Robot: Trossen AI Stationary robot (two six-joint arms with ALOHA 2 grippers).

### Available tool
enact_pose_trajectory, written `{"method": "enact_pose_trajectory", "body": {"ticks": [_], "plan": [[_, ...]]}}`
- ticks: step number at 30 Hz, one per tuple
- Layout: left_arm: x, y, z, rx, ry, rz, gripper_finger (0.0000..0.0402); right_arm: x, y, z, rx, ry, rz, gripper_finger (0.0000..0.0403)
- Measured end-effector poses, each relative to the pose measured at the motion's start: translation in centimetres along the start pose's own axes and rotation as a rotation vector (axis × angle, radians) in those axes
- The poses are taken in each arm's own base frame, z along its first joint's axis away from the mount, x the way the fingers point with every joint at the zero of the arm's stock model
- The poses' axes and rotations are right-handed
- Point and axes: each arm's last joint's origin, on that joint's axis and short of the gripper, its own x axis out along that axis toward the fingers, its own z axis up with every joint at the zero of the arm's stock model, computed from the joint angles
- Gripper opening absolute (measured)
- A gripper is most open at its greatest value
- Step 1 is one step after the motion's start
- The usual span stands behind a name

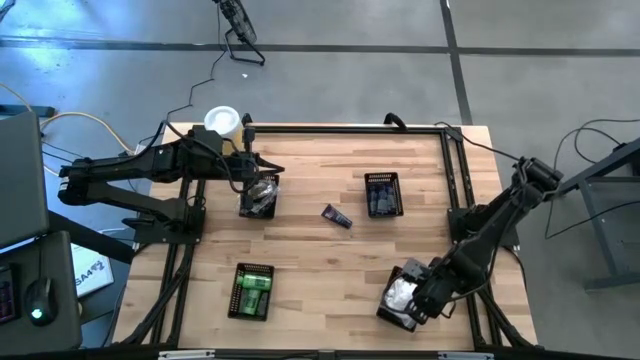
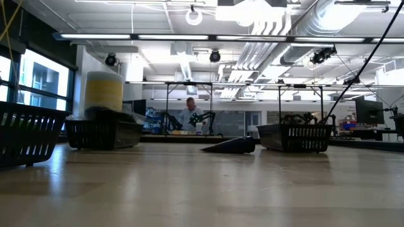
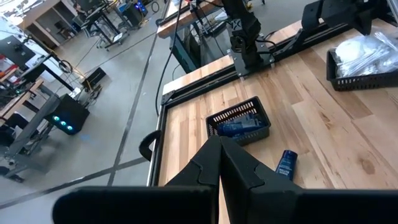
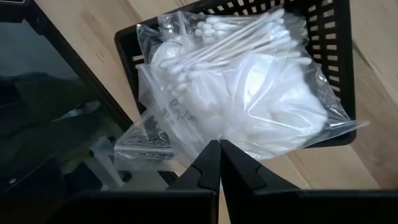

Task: Pick & Place Travel size toiletries
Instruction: Put the white cotton pack into the bottom right black basket, then adjust the bottom right black basket

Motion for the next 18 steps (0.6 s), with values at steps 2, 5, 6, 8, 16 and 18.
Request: {"method": "enact_pose_trajectory", "body": {"ticks": [2,5,6,8,16,18], "plan": [[0.00,0.00,0.00,0.000,0.000,0.000,0.0000,-0.19,-0.02,-0.01,-0.001,0.000,0.007,0.0002],[0.00,0.00,0.00,0.000,0.000,0.000,0.0000,-0.22,-0.08,-0.01,-0.001,-0.003,0.002,0.0002],[0.00,0.00,0.00,0.000,0.000,0.000,0.0000,-0.22,-0.13,-0.01,-0.001,-0.003,-0.003,0.0003],[0.00,0.00,0.00,0.000,0.000,0.000,0.0000,-0.21,-0.20,-0.02,-0.001,-0.002,-0.010,0.0007],[0.00,0.00,0.00,0.000,0.000,0.000,0.0000,-0.18,-0.52,0.06,0.000,-0.015,-0.046,0.0069],[0.00,0.00,0.00,0.000,0.000,0.000,0.0000,-0.18,-0.51,0.07,-0.001,-0.018,-0.045,0.0095]]}}
